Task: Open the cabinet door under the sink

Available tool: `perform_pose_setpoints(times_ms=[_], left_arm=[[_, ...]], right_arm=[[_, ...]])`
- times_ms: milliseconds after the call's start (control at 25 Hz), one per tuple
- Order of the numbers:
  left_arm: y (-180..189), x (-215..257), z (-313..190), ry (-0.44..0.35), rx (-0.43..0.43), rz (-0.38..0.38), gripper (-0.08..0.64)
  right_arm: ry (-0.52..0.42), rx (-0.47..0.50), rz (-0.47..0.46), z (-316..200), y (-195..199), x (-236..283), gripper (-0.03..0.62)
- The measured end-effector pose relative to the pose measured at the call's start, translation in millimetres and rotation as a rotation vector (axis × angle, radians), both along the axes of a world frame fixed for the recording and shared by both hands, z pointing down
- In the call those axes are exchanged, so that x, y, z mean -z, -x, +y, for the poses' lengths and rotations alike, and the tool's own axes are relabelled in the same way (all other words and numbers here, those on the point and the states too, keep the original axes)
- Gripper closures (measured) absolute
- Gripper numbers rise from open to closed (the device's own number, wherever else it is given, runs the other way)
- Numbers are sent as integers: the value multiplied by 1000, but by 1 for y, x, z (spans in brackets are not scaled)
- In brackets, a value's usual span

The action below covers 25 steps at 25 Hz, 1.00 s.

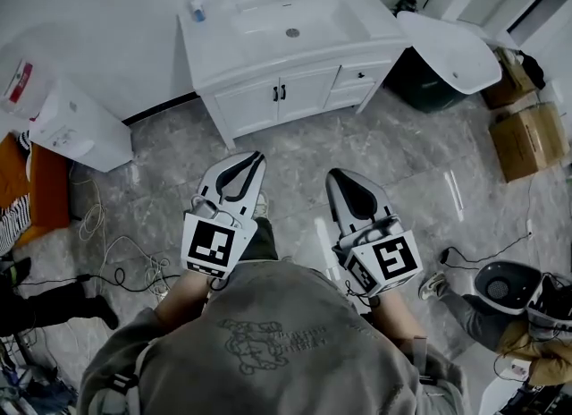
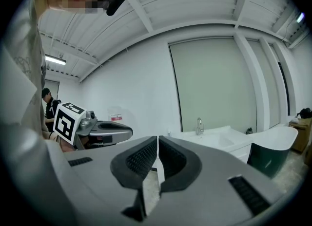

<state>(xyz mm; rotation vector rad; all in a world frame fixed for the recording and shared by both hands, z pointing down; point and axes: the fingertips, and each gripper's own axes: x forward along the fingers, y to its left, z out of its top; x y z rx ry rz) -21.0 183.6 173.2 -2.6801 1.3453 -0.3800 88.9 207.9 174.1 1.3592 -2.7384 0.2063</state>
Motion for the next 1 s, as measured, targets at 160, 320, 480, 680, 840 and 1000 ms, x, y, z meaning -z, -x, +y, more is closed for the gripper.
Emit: perform_pose_setpoints(times_ms=[160,320,480,680,840,1000], left_arm=[[7,-4,-35,15,-8,-4,531],[17,-12,-73,35,-21,-2,531],[33,-13,-115,48,-33,15,531],[50,-23,-164,47,-51,-26,531],[56,-36,-197,73,-82,-36,531],[64,-49,-233,85,-97,-46,531]], right_arm=[[33,-14,-5,-35,9,-2,560],[47,-16,15,-73,22,-7,560],[59,-20,27,-116,35,-12,560],[71,-47,55,-163,51,-16,560],[117,-95,77,-201,58,-28,560],[122,-107,103,-241,64,-42,560]])
